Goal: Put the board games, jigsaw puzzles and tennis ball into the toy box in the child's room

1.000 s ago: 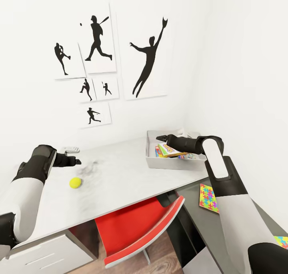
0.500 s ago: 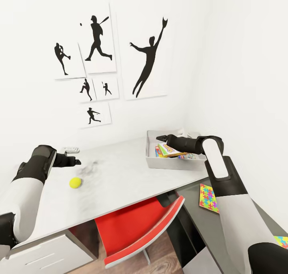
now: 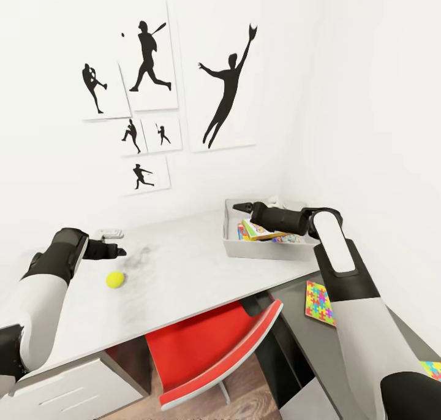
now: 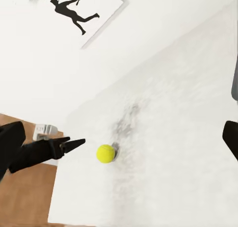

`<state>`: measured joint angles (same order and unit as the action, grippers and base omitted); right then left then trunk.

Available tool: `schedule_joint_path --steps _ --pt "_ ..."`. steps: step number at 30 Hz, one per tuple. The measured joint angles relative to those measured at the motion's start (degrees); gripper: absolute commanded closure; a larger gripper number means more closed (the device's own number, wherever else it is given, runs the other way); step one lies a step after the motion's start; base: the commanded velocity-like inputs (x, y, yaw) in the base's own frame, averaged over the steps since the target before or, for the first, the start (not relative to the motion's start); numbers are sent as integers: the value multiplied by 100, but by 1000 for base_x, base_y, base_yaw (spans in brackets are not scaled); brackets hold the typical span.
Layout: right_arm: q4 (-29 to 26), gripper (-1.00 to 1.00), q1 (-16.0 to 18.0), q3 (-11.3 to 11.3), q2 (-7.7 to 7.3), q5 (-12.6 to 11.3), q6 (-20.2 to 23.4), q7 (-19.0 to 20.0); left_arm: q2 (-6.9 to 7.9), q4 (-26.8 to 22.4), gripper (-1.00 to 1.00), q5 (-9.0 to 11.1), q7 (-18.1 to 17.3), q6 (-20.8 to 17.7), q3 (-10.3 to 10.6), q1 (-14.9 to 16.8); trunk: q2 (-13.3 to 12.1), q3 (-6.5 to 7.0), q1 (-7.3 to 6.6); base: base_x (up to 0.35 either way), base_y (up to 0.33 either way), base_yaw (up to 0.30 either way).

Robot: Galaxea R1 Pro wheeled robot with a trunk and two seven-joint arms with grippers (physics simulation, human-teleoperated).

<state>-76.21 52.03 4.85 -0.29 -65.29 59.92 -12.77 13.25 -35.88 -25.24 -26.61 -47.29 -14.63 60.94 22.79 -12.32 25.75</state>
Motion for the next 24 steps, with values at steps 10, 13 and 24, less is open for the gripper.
schedule_joint_path --steps 10,13,24 --pt "73 -100 3 362 7 -479 1 1 -2 86 -100 0 4 76 -231 0 0 -86 0 0 0 0" --pt "119 -100 3 406 15 -509 0 1 -2 88 -100 0 -5 81 -258 0 0 -114 0 0 0 0" --pt "417 -100 0 454 45 -539 -4 1 -3 81 -100 0 -22 81 -284 0 0 -216 0 0 0 0"
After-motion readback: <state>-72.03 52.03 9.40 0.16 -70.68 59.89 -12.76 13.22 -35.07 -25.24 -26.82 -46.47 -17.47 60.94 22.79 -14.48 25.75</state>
